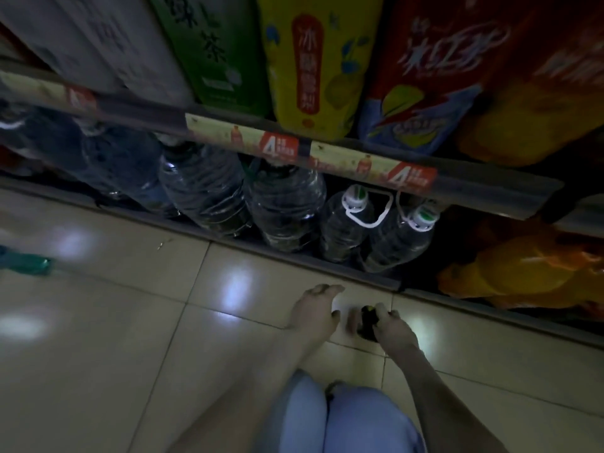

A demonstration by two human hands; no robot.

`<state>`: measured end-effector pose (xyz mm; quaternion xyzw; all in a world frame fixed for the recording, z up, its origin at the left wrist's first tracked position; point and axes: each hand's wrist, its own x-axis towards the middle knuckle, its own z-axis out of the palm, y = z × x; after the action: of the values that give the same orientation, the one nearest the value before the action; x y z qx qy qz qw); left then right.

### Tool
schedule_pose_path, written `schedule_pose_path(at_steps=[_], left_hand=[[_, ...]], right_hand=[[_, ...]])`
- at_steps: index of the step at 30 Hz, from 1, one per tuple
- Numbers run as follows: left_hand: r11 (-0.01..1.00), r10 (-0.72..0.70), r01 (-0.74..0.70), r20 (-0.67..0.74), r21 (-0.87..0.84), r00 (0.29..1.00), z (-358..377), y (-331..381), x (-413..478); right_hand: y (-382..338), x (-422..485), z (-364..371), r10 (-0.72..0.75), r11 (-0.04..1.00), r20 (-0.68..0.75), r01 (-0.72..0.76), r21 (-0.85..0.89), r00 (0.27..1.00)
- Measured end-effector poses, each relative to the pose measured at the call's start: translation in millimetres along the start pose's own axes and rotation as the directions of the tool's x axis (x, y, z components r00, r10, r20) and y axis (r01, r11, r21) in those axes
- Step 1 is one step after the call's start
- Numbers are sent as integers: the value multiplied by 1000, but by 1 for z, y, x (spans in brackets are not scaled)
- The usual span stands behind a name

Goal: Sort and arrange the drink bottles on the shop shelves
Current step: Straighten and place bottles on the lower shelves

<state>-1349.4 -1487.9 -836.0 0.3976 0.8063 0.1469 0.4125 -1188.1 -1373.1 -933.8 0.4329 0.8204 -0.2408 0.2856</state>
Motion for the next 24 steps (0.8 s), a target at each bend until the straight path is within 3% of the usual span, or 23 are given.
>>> schedule_pose_path(at_steps=[4,9,12,17,20,22,24], left_hand=[[998,24,-19,87,-61,996,-23,14,-7],[996,91,-87,297,-26,951,-59,47,-57],[977,112,-73,192,-200,975,-98,71,-99],[967,52,-17,132,-256,990,-193,128,-183],[951,-48,87,134,-297,990,-246,154,-242],[883,-77,128,129,-451,989,-276,161,-280],[795,-66,125,120,-593,991,-306,169,-316]], right_hand=[[-16,-43,-37,-84,993,-31,86,84,996],[-46,-154,-141,-219,895,-240,293,338,946],[-71,-220,-211,-239,774,-295,365,517,925],[-110,-290,-303,-227,602,-327,396,693,917],[-139,-328,-344,-222,589,-267,347,730,938],[-158,-358,-365,-268,649,-143,288,704,953],[-175,-387,-378,-365,647,15,242,723,931]])
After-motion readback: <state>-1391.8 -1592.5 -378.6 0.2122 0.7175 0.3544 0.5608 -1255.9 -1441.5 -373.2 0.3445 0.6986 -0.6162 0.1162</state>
